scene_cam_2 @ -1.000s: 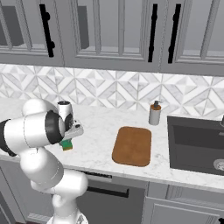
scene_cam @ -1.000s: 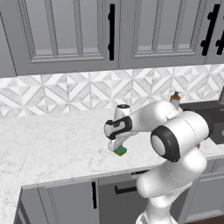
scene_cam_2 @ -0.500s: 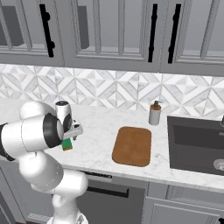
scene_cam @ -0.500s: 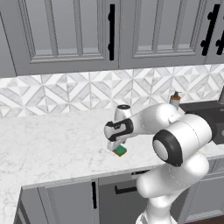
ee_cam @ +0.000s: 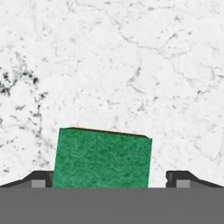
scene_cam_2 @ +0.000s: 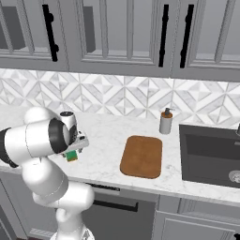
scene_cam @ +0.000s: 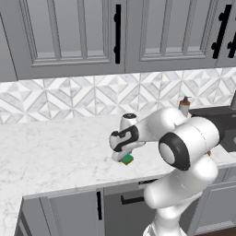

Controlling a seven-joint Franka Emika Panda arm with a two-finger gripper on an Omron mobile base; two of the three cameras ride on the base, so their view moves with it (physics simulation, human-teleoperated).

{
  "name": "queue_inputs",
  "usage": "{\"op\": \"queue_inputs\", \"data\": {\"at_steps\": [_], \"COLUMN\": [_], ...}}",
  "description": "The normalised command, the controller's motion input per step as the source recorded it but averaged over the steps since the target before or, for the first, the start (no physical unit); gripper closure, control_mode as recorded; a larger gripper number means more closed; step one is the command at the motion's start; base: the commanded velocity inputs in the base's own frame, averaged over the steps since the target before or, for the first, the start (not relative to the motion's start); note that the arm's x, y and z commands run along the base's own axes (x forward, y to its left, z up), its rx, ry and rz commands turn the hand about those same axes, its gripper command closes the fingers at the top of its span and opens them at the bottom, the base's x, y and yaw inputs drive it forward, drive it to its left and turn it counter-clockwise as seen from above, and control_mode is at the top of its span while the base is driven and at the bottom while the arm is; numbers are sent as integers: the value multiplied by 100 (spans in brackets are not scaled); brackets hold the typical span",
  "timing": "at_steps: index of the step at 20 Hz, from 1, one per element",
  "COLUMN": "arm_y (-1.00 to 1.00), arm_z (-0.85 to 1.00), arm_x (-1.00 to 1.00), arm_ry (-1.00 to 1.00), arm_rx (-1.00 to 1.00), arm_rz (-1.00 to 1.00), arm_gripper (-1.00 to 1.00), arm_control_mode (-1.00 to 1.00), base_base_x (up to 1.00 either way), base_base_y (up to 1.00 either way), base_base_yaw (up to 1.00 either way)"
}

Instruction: Pick up the sponge from the counter and clean the cutting board by briefly scrubbing or pressing down on the cutting board. Once finished, release the sponge.

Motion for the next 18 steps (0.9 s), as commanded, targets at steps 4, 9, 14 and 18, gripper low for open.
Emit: {"op": "queue_inputs", "data": {"at_steps": [4, 9, 14, 18], "arm_y": [30, 23, -12, -57], "arm_z": [-46, -27, 0, 36], "arm_x": [0, 1, -4, -16], "arm_ry": [0, 0, 1, -1], "arm_rx": [0, 0, 1, 8], "arm_rz": [0, 0, -3, -4], "arm_gripper": [-100, 100, 100, 100], "arm_control_mode": [-100, -100, -100, -100], "base_base_x": [0, 0, 0, 0], "base_base_y": [0, 0, 0, 0], "base_base_yaw": [0, 0, 0, 0]}}
